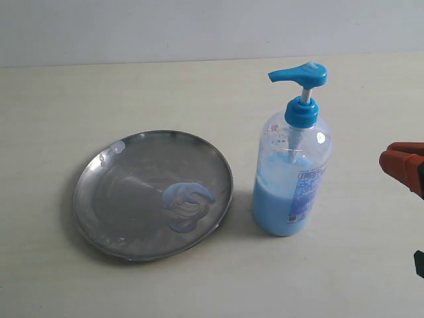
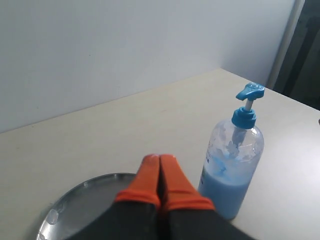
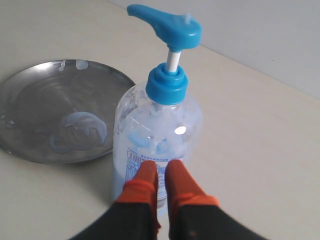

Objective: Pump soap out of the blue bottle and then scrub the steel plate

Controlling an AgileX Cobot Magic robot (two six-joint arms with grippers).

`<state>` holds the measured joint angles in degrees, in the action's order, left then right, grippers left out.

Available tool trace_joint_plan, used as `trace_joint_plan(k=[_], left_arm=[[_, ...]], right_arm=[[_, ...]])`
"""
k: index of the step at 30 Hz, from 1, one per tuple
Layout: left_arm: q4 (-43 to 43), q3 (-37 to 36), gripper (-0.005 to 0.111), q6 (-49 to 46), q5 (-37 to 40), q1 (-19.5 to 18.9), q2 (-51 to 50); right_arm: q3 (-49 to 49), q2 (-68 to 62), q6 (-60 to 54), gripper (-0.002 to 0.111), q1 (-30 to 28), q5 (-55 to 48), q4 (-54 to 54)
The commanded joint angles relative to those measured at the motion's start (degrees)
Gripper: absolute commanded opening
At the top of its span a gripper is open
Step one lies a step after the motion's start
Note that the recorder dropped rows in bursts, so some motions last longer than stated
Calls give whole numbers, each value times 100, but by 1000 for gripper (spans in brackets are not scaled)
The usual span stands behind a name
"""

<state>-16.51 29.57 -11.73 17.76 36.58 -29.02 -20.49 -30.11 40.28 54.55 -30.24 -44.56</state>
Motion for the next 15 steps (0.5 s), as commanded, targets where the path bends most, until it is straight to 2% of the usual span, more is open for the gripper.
trace_joint_plan(k=[1, 9, 15], left_arm=[[27, -20, 0, -4, -44, 8, 43], [48, -142, 0, 47, -87, -2, 98], [144, -494, 0, 172, -827, -2, 504]], right_arm=[[17, 13, 23, 9, 12, 3, -48], [17, 13, 23, 9, 12, 3, -48], [17, 13, 23, 9, 12, 3, -48]])
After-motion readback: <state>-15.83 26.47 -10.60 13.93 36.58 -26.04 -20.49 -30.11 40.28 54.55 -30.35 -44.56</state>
